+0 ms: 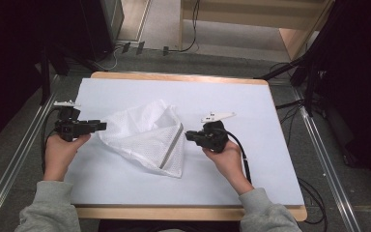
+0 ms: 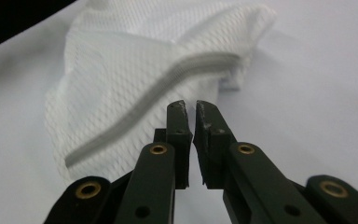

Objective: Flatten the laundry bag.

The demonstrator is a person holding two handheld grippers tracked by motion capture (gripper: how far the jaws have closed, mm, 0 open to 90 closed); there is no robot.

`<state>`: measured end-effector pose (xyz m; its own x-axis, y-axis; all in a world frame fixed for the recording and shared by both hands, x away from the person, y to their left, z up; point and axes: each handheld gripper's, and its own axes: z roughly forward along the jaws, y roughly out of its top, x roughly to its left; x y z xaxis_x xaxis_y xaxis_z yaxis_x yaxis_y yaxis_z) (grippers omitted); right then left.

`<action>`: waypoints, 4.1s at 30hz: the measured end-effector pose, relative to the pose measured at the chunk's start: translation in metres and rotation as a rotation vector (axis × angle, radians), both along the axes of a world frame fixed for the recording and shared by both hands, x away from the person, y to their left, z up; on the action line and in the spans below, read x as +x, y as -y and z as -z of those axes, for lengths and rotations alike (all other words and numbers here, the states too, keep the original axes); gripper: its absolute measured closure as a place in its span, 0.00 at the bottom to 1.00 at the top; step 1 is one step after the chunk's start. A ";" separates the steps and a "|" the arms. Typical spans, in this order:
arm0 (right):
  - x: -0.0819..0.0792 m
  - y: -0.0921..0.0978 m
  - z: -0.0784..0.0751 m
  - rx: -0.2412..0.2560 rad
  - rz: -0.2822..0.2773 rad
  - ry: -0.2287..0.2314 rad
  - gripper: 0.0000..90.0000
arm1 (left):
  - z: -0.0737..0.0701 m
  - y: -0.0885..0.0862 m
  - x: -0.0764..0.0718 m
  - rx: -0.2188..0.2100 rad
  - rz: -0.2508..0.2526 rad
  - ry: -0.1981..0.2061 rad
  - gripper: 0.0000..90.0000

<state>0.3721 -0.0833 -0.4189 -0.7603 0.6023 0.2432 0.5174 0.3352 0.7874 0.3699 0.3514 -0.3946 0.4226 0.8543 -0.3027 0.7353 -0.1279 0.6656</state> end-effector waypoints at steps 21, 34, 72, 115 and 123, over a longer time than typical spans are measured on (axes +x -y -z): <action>0.005 -0.036 0.000 -0.033 -0.086 -0.002 0.95 | 0.002 0.089 0.001 0.041 0.223 0.019 0.50; -0.006 -0.002 0.005 -0.050 -0.021 -0.013 0.92 | 0.004 0.136 0.019 0.062 0.333 0.039 0.48; 0.013 -0.028 0.023 -0.078 -0.040 -0.040 0.83 | 0.025 0.043 0.019 -0.002 0.165 -0.090 1.00; 0.072 -0.127 0.025 -0.138 -0.123 -0.041 0.98 | 0.060 0.019 0.018 -0.073 0.091 -0.182 1.00; 0.047 -0.090 0.007 -0.135 -0.137 -0.004 0.98 | 0.057 0.022 0.017 -0.080 0.099 -0.172 1.00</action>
<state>0.4186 0.0071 -0.4262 -0.8365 0.5206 0.1708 0.4630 0.5050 0.7284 0.3868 0.3293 -0.4511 0.4391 0.7818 -0.4427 0.8256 -0.1567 0.5421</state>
